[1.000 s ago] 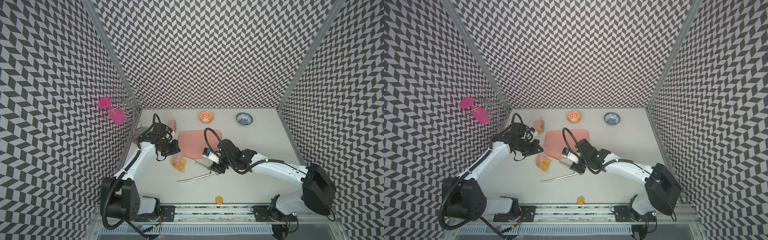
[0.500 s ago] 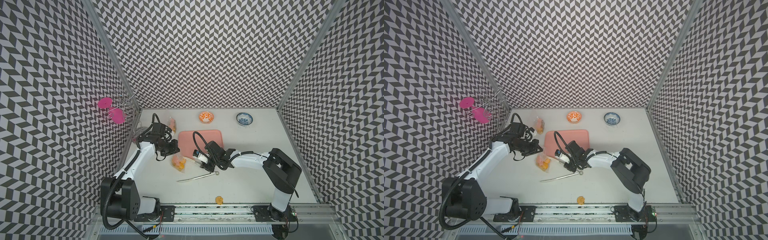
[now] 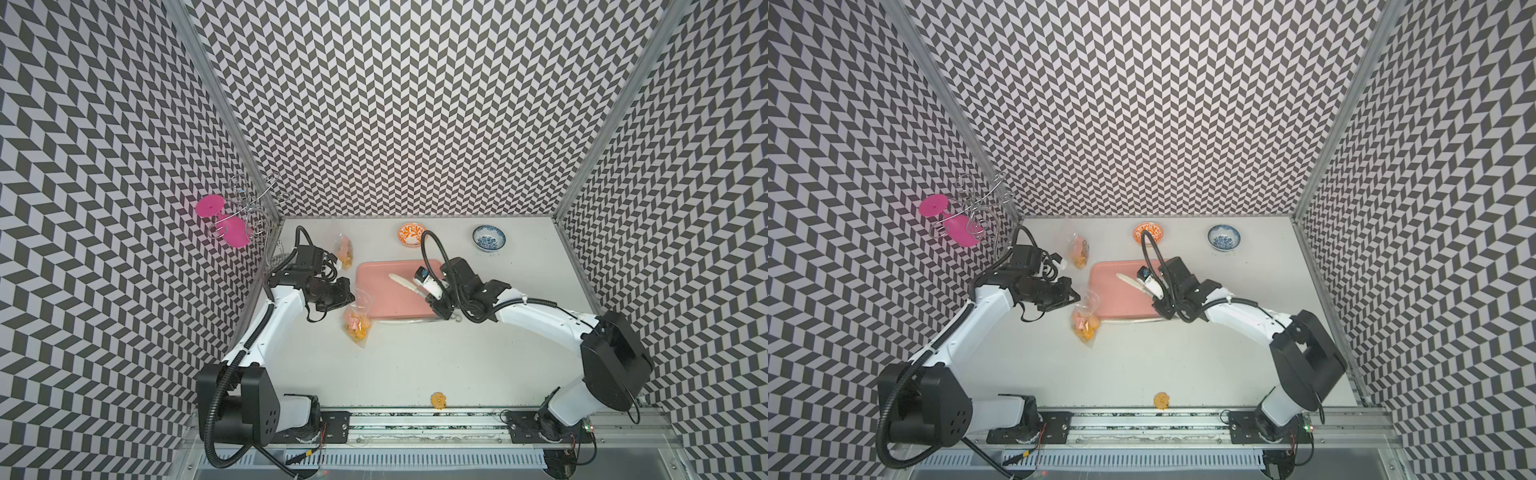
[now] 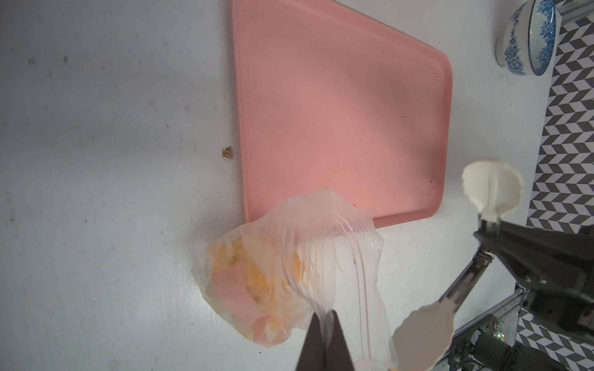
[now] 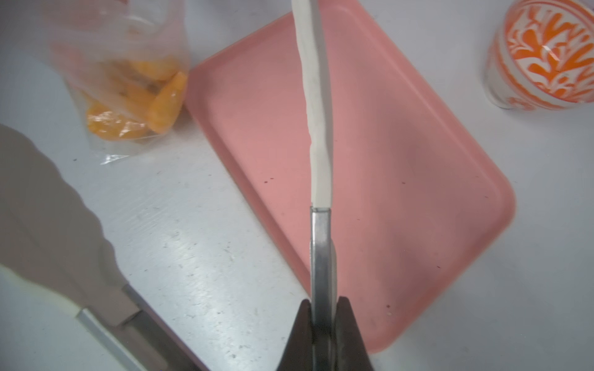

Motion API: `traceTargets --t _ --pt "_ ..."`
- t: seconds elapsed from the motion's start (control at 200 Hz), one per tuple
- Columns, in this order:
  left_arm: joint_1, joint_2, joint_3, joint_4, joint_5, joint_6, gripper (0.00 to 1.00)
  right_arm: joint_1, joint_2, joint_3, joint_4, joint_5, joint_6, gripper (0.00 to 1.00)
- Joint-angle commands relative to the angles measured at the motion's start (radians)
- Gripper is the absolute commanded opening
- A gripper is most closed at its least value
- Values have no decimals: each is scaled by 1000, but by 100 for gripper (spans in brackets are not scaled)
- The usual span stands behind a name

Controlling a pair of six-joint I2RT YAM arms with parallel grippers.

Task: Put the cookies into a resealable bag to prevent moisture
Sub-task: Pick up the clamp from the center of the board, then place the clamp on the tray.

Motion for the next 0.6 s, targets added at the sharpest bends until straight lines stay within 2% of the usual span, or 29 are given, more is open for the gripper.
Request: traceTargets --t 0.0,0.13,0.215,0.396,0.476,0.591 --pt "9 -39 11 -1 51 -13 0 -48 47 48 32 5 10 4" --pt "9 -100 -35 70 121 -99 0 -58 192 167 14 -14 -9 6" --pt "9 -156 -97 145 152 -203 0 -57 270 243 13 -39 -7 7" --pt "9 -248 -244 290 212 -383 0 -51 427 377 -26 12 -16 12" --pt "9 -285 -284 323 207 -440 0 -48 460 408 -15 36 -12 20" --pt "10 -333 -336 374 186 -538 0 -42 472 444 -27 39 -13 42"
